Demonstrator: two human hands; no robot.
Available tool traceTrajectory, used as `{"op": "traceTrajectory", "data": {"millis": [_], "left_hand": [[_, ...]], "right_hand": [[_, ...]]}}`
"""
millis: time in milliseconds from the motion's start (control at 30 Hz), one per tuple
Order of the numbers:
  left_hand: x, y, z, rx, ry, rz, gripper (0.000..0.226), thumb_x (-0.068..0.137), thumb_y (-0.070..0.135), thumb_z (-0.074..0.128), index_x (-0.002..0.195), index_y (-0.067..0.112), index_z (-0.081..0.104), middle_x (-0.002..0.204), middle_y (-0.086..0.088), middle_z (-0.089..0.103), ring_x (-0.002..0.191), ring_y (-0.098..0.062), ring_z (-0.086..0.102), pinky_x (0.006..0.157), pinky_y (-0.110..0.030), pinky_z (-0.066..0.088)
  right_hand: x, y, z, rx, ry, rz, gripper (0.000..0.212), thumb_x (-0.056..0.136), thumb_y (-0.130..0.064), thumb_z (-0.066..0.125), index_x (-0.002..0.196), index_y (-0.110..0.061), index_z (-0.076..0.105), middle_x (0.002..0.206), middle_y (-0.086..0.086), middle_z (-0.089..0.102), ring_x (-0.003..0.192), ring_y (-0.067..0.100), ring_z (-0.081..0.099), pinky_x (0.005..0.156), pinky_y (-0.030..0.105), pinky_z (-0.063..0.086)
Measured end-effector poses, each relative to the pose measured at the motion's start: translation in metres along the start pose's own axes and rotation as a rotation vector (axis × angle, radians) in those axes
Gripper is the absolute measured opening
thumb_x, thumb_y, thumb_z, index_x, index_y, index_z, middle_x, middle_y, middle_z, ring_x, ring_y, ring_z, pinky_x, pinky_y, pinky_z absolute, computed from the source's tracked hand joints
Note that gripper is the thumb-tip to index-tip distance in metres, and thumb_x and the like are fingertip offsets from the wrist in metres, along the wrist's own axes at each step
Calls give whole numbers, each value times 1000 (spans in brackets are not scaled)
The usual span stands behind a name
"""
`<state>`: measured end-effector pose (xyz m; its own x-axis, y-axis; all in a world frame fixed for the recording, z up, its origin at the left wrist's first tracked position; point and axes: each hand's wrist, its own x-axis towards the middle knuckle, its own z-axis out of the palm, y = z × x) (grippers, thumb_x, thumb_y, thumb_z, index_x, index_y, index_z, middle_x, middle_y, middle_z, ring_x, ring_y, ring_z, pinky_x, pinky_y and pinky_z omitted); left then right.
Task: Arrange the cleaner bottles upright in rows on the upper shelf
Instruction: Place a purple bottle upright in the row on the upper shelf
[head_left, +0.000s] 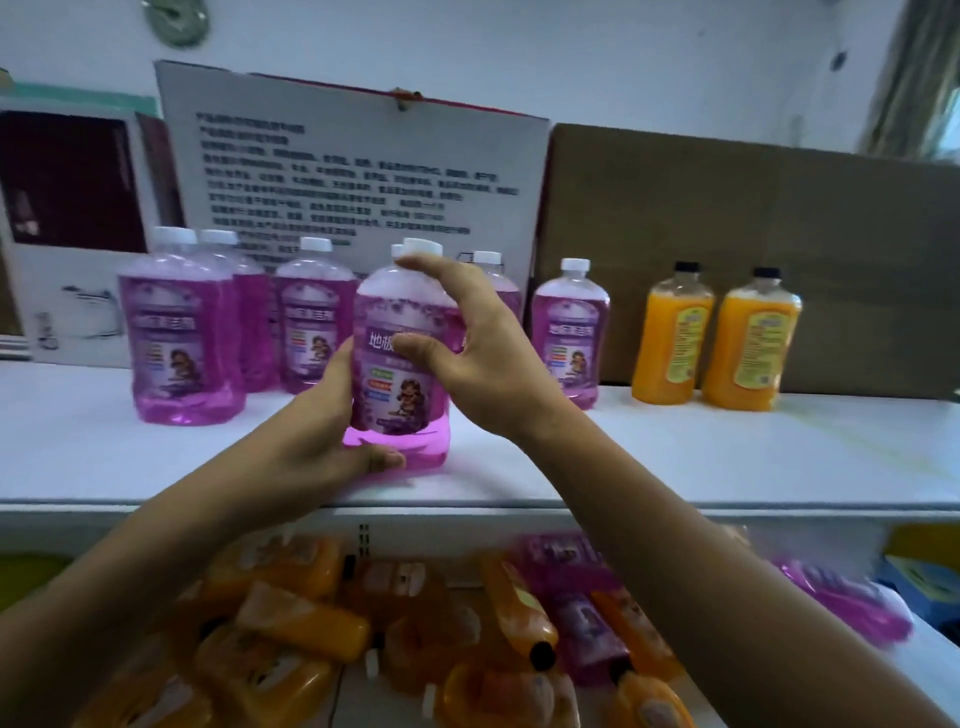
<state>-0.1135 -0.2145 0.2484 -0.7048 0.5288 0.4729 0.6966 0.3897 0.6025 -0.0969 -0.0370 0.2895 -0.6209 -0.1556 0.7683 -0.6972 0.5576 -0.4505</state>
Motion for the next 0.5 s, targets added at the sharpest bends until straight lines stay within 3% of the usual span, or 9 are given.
{"op": "traceTrajectory", "data": {"millis": [67, 167, 267, 333, 400, 467, 500], "left_hand": [[4, -11, -7, 4, -23, -32, 89, 79, 15, 77, 146, 25, 20, 117, 25, 55, 104, 16, 58, 93, -13, 48], [10, -24, -15, 37, -46, -49, 92, 78, 14, 77, 148, 18, 17, 115, 19, 57, 101, 15, 59, 93, -15, 49], [14, -36, -21, 89, -68, -21, 90, 80, 17, 75, 147, 18, 16, 117, 13, 58, 108, 4, 59, 101, -30, 46], [16, -55, -30, 85, -101, -5, 79, 79, 20, 75, 137, 33, 23, 107, 23, 58, 100, 11, 58, 100, -33, 46], [17, -72, -41, 75, -127, -2, 82, 71, 35, 80, 123, 60, 22, 96, 24, 62, 89, 12, 61, 98, -42, 50], [16, -90, -50, 40, -169, 15, 88, 62, 49, 81, 115, 80, 17, 96, 30, 65, 89, 3, 64, 96, -49, 50], [16, -98, -54, 1, -192, 39, 85, 57, 57, 81, 115, 79, 22, 95, 32, 64, 92, -1, 64, 95, -49, 49]], "right_hand": [[9, -1, 7, -31, -31, 12, 59, 88, -10, 72, 142, -15, 48, 138, 9, 49, 131, 20, 47, 115, 40, 38], [14, -4, 19, -63, 3, 17, 58, 87, -9, 73, 140, -13, 50, 136, 11, 50, 129, 21, 47, 115, 36, 35], [16, -6, 33, -85, 16, 29, 58, 86, -7, 73, 139, -13, 50, 136, 11, 48, 128, 21, 47, 114, 31, 36], [18, -8, 42, -98, 32, 30, 59, 86, -4, 72, 140, -12, 50, 137, 11, 46, 129, 21, 46, 111, 25, 35], [19, -13, 51, -133, 61, 24, 60, 85, 1, 72, 139, -11, 50, 138, 13, 44, 130, 23, 45, 109, 20, 35], [19, -15, 61, -167, 89, 20, 61, 83, 7, 71, 138, -8, 50, 137, 16, 44, 130, 26, 44, 103, 2, 30], [19, -16, 65, -171, 103, 25, 61, 83, 10, 70, 138, -6, 50, 137, 18, 43, 130, 27, 44, 96, -5, 28]]}}
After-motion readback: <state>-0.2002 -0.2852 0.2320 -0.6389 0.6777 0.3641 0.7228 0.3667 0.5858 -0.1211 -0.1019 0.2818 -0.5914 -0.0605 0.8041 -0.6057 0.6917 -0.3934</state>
